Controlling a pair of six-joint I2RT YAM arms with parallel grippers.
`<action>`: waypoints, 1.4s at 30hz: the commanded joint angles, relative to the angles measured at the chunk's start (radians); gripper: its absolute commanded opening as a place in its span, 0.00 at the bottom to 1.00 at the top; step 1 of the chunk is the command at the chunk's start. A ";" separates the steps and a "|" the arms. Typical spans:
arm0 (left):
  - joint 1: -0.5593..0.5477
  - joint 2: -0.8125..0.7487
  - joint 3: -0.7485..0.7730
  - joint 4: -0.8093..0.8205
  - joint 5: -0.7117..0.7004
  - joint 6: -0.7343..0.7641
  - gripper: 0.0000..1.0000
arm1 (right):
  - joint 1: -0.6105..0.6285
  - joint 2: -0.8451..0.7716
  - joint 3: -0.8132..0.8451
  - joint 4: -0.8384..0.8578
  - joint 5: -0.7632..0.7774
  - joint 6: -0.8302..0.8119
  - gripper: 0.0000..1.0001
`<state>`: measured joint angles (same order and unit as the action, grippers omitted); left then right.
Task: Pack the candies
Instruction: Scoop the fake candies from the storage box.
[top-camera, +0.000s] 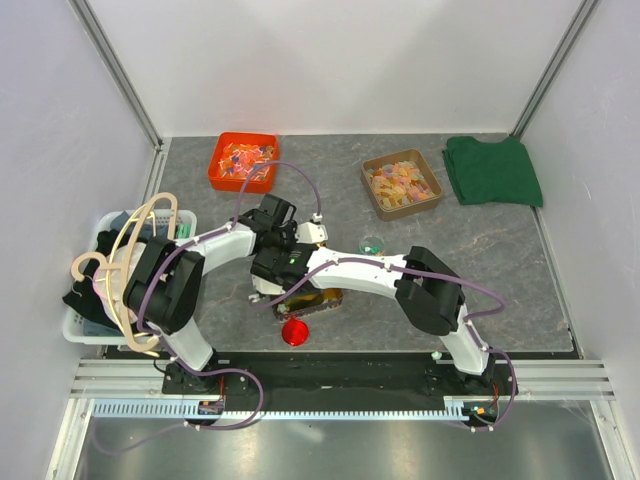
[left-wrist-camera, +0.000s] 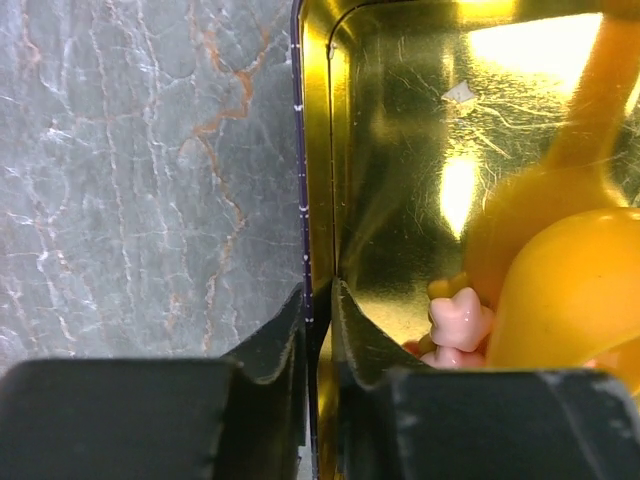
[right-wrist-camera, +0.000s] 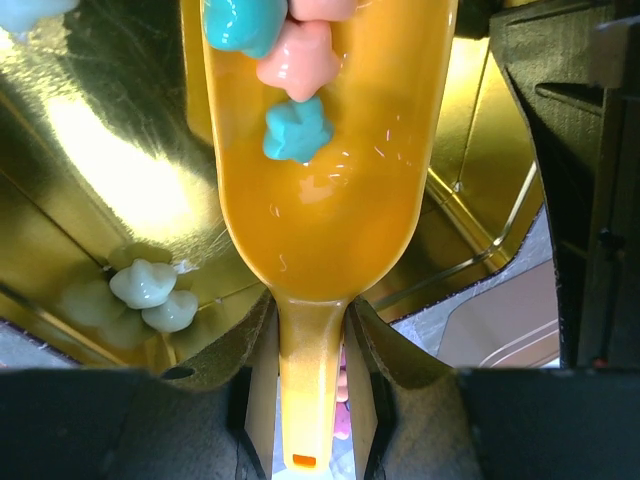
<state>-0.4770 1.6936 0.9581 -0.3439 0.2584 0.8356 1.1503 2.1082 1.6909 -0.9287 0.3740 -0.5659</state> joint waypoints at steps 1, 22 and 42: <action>-0.020 0.064 -0.068 0.028 -0.087 0.017 0.27 | -0.170 -0.186 0.043 0.153 -0.018 -0.005 0.00; -0.015 0.083 -0.013 0.042 -0.107 -0.044 0.53 | -0.141 -0.224 -0.025 0.105 -0.081 -0.023 0.00; 0.035 0.095 0.042 0.036 -0.143 -0.107 0.34 | -0.080 -0.179 0.013 -0.163 -0.052 -0.121 0.00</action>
<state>-0.4538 1.7477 1.0164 -0.2607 0.1589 0.7490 1.0550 1.9297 1.6527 -0.9966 0.2955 -0.6525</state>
